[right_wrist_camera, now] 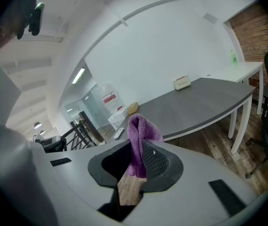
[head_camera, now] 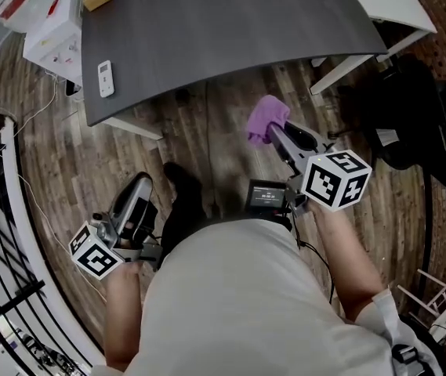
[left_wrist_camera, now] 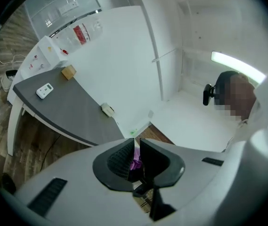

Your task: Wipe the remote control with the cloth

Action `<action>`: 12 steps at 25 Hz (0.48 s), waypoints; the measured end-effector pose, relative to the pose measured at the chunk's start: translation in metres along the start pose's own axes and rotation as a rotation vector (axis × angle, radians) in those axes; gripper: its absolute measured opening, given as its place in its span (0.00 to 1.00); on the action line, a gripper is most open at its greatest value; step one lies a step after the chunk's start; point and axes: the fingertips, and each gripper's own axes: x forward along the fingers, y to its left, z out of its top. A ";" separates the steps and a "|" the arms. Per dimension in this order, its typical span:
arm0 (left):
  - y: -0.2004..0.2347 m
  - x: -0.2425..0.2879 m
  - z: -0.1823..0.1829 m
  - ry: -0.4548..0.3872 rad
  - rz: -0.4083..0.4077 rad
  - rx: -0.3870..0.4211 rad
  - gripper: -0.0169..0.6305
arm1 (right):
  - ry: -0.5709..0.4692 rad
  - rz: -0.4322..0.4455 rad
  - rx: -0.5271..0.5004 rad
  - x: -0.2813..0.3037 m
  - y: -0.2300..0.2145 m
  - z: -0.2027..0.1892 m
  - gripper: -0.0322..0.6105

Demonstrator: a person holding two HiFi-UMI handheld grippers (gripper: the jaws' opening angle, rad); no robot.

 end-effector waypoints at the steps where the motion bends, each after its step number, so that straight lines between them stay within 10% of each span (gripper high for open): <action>1: -0.005 -0.006 -0.005 -0.006 -0.001 -0.006 0.09 | -0.010 0.012 -0.005 -0.005 0.004 0.001 0.16; 12: -0.034 -0.026 -0.030 -0.028 -0.050 -0.084 0.09 | -0.107 0.013 -0.046 -0.061 0.020 0.013 0.16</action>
